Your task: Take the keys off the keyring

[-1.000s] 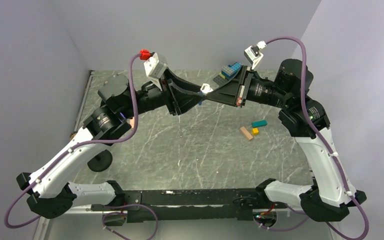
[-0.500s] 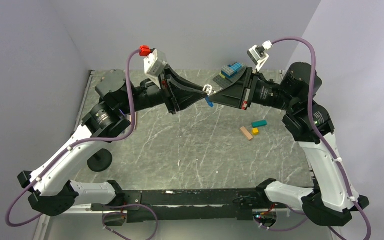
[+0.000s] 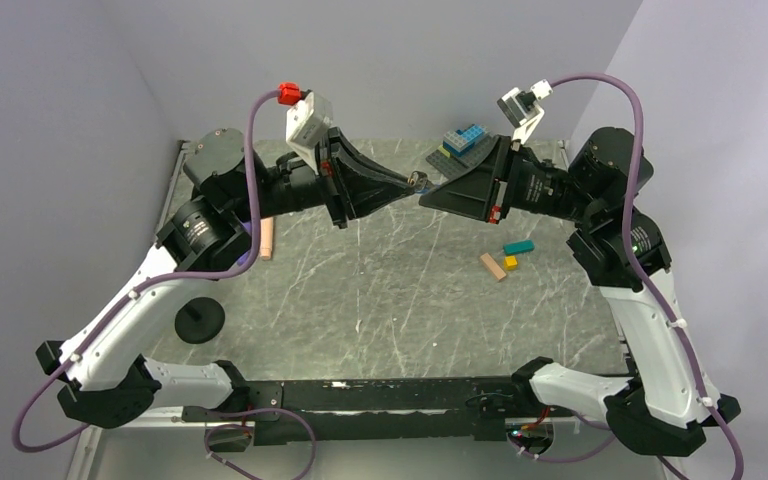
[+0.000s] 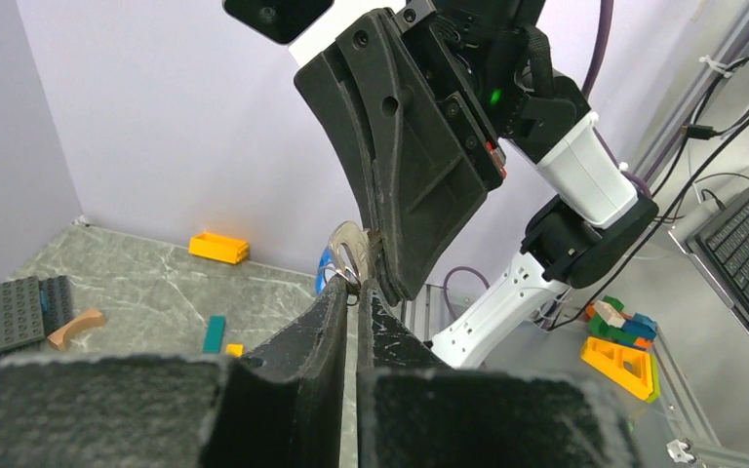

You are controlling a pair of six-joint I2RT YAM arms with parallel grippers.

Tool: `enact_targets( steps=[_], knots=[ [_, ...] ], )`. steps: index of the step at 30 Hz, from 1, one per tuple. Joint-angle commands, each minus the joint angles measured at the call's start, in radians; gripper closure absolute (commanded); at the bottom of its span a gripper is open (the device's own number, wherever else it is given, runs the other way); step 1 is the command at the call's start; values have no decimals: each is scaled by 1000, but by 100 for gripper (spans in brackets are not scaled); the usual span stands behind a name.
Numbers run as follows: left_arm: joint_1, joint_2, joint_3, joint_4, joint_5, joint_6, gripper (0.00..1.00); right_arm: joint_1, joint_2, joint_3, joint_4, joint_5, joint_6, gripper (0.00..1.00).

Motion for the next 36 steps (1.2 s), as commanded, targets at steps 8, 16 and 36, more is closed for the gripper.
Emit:
enact_targets(
  steps=[8, 16, 36],
  knots=[
    [-5, 50, 99, -55, 162, -38, 99, 9, 1, -31, 51, -108, -55, 100],
    [19, 99, 157, -29, 366, -153, 100, 8, -16, -50, 93, -197, -129, 100],
    [95, 150, 57, 468, 759, -742, 95, 9, -11, -49, 18, -278, -265, 100]
  ],
)
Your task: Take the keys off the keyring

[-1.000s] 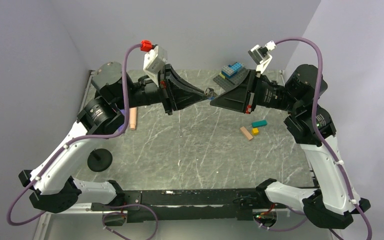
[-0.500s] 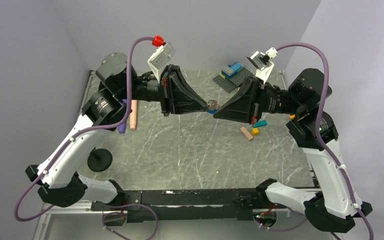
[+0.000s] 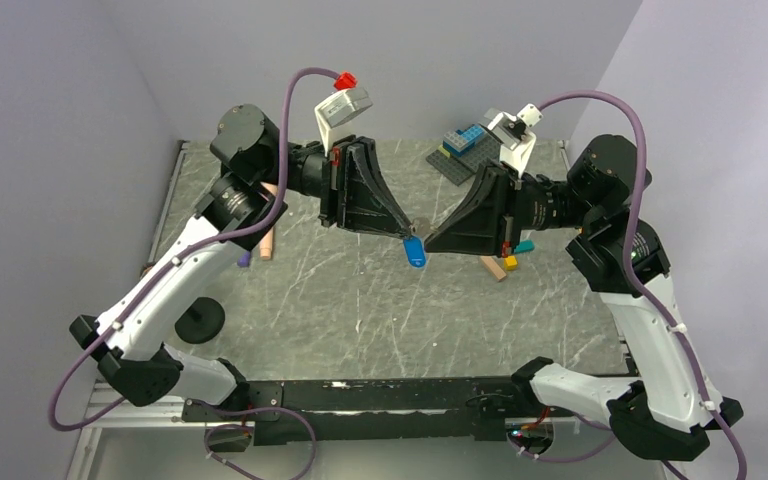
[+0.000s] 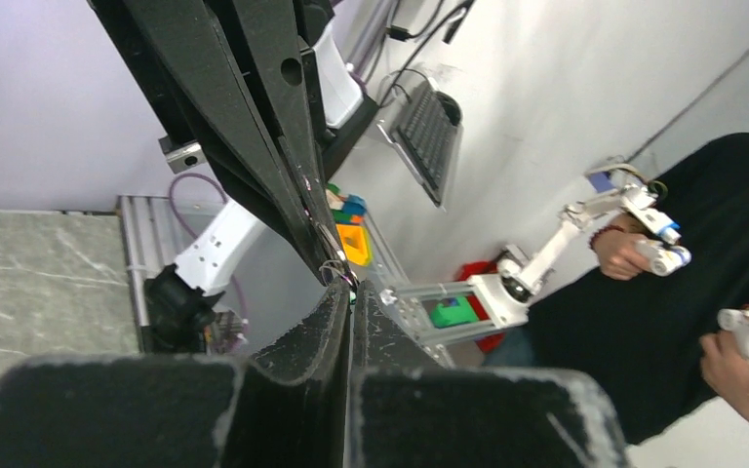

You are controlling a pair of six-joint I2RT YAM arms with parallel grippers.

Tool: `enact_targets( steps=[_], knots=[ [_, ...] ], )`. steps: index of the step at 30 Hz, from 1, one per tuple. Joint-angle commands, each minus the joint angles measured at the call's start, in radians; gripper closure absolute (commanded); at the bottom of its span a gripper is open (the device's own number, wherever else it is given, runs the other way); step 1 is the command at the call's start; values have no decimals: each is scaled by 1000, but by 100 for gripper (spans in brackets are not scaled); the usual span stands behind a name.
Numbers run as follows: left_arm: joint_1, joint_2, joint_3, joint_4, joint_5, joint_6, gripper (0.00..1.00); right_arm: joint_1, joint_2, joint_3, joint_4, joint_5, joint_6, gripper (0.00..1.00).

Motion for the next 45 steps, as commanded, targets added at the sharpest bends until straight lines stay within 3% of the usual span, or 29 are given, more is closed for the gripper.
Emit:
enact_targets(
  steps=[1, 4, 6, 9, 12, 14, 22, 29, 31, 33, 36, 45],
  knots=[
    [-1, 16, 7, 267, 115, -234, 94, -2, 15, -4, -15, 26, -35, 100],
    [8, 45, 4, 408, 143, -381, 90, -3, 17, 0, -24, 23, -38, 100],
    [13, 61, -4, 517, 158, -483, 81, -2, 18, 3, -31, 23, -39, 100],
    [23, 67, -19, 596, 156, -548, 56, -3, 21, 7, -44, 27, -43, 100],
    [32, 57, -10, 502, 147, -474, 30, -3, 23, 15, -62, 37, -50, 100],
    [38, 43, 2, 407, 134, -393, 20, -3, 26, 20, -77, 49, -55, 100],
    [95, -23, 61, -135, -20, 21, 16, -2, 27, 27, -86, 109, -38, 100],
    [111, -81, 121, -511, -377, 317, 16, -3, 28, 50, -112, 194, -26, 100],
    [106, -124, 87, -510, -494, 338, 16, -3, 30, 61, -132, 251, -19, 100],
    [93, -189, -10, -405, -553, 316, 16, -2, 26, 60, -117, 268, 9, 100],
    [82, -250, -148, -266, -564, 264, 15, -3, 11, 33, -27, 269, 67, 100],
    [54, -266, -206, -244, -576, 266, 21, -2, 13, 14, 141, 203, 188, 100]
  ],
)
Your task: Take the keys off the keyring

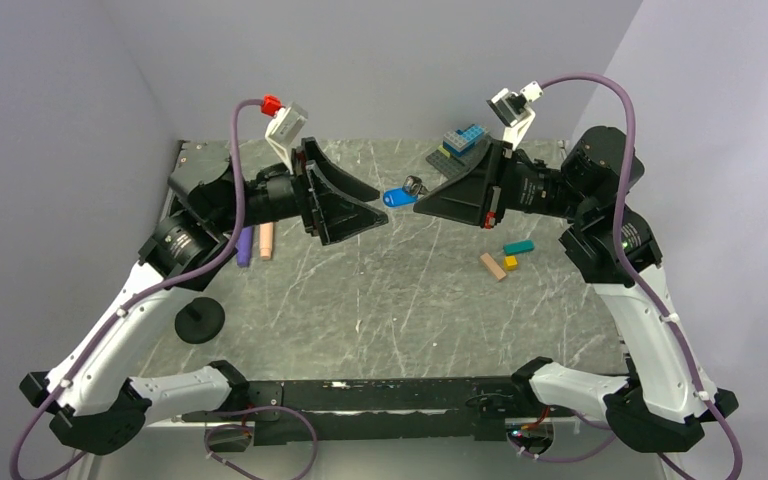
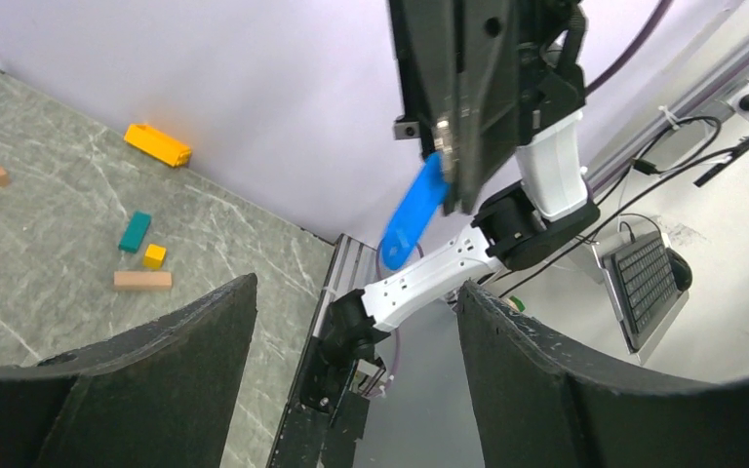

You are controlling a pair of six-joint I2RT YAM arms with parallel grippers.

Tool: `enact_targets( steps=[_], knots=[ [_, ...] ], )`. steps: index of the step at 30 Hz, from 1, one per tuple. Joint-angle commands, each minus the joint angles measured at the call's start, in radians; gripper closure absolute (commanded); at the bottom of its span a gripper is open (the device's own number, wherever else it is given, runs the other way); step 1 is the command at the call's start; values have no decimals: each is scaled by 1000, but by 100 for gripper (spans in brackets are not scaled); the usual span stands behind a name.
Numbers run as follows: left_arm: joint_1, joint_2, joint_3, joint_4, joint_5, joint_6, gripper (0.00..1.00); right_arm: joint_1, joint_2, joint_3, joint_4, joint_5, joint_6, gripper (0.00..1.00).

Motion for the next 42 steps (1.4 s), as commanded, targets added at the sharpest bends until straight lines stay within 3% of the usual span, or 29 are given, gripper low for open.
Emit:
enact_targets(
  steps=[1, 16, 22, 27, 32, 42],
  knots=[
    [-7, 4, -1, 69, -34, 7, 22, -1, -18, -6, 132, -35, 77, 100],
    [-11, 53, 30, 238, 75, -88, 47, -1, -31, -19, 133, -34, 75, 100],
    [-9, 65, 16, 340, 160, -156, 66, 0, -30, -14, 135, -36, 70, 100],
    [-10, 58, -6, 408, 180, -189, 99, -2, -29, -18, 132, -36, 66, 100],
    [-10, 44, -3, 388, 179, -172, 100, -1, -28, -13, 123, -34, 60, 100],
    [23, 1, 31, 200, 183, -78, 100, -1, -9, 34, 64, -29, 17, 100]
  ],
)
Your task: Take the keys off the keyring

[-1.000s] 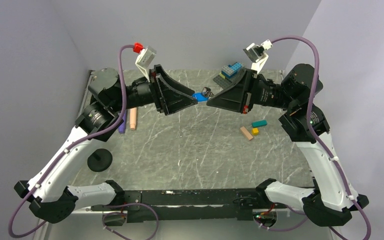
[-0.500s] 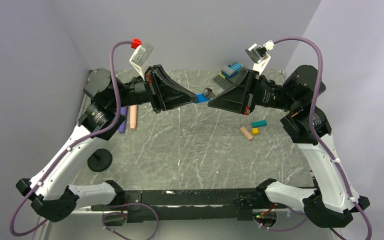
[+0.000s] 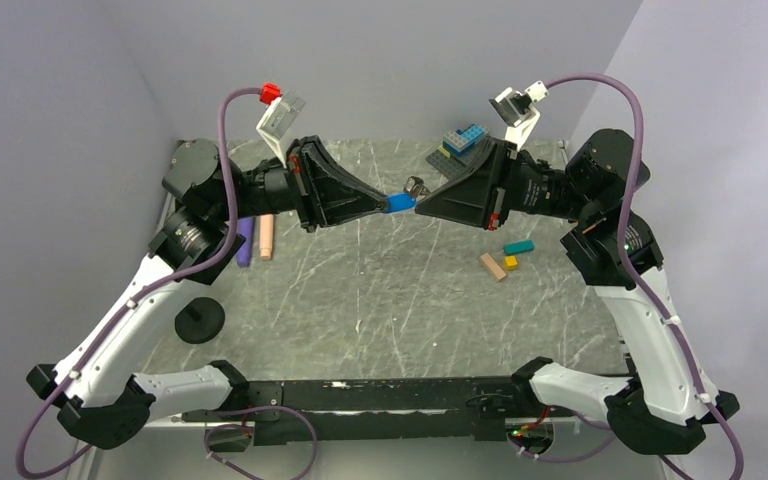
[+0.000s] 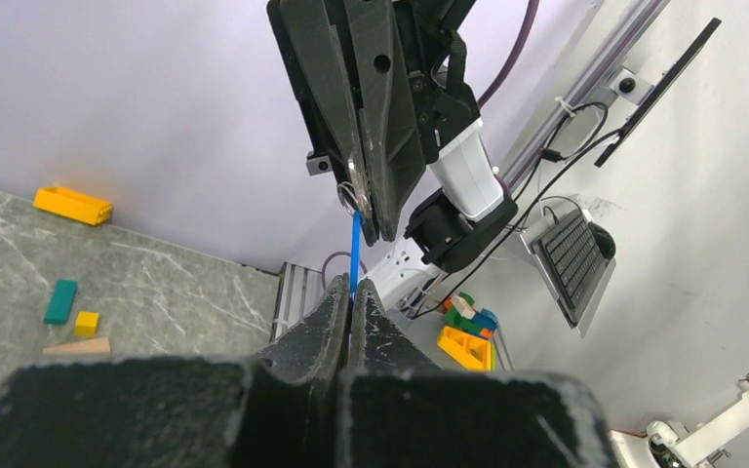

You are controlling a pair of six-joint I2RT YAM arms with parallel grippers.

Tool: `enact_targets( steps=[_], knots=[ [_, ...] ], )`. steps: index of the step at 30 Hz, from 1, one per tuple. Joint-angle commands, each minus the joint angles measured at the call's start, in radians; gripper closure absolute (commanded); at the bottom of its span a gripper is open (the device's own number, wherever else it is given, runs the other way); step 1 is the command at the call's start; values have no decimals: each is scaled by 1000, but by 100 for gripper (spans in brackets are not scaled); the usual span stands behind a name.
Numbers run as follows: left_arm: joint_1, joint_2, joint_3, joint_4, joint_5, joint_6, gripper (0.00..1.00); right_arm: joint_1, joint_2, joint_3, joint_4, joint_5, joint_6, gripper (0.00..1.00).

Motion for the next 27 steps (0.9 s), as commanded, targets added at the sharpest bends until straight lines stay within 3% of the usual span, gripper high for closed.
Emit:
enact_targets(
  steps=[1, 17, 22, 27],
  knots=[
    [30, -47, 41, -66, 36, 43, 100, -2, 5, 57, -26, -3, -36, 100],
    [102, -72, 48, -69, 76, -15, 99, -1, 9, 71, -61, -10, -48, 100],
    [103, -76, 35, -86, 58, -6, 74, -2, 2, 68, -69, -8, -49, 100],
    [103, -94, 35, -131, 22, 31, 62, 0, -1, 71, -67, -18, -42, 100]
  ],
)
